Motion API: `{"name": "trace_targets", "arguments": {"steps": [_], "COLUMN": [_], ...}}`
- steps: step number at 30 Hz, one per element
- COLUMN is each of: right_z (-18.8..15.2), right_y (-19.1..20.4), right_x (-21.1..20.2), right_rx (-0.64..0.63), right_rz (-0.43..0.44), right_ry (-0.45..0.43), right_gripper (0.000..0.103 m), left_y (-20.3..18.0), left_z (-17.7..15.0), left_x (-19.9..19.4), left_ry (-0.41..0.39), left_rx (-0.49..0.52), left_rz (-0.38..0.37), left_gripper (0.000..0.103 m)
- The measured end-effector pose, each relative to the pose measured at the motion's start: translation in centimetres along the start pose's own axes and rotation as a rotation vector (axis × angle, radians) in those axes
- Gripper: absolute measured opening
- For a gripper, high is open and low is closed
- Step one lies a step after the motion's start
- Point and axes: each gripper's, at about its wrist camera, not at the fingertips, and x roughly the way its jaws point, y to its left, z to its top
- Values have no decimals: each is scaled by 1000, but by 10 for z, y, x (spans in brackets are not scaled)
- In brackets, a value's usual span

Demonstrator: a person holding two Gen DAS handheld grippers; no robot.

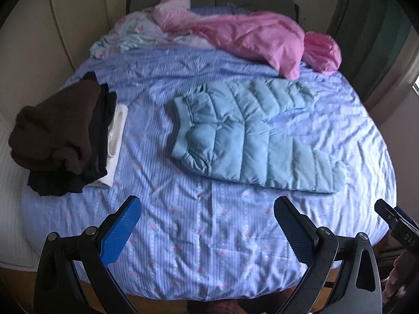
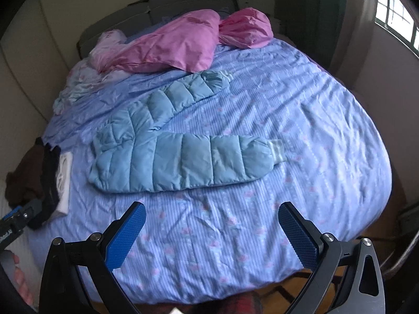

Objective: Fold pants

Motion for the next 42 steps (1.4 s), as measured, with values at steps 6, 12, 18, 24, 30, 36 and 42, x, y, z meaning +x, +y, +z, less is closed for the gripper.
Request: {"name": "trace_targets", "arguments": {"steps": [6, 12, 18, 24, 30, 36, 42], "right_z": [8, 19, 19, 22, 19, 16, 28], "right_y": [-3, -16, -42, -52, -58, -51, -46], "right_x": [54, 123, 191, 234, 266, 282, 282], "right_rx": [61, 106, 263, 308, 384, 382, 332], "right_rz": [9, -3, 15, 11, 34, 13, 44], "right_ry": [67, 154, 316, 366, 416, 443, 443], "right_gripper": [102, 100, 88, 85, 82, 82, 43], "left_y": [-1, -9, -9, -5, 6, 17, 17], "left_z": [11, 20, 29, 28, 20, 21, 41], "left_x": [68, 134, 181, 221, 251, 261, 244], "left_ry": [98, 181, 260, 338, 412, 450, 418], "left_rx": [-51, -93, -208, -286, -398, -501, -478], "left_rz": [22, 43, -3, -2, -44, -121, -161], "left_gripper": [102, 100, 95, 89, 88, 70, 23]}}
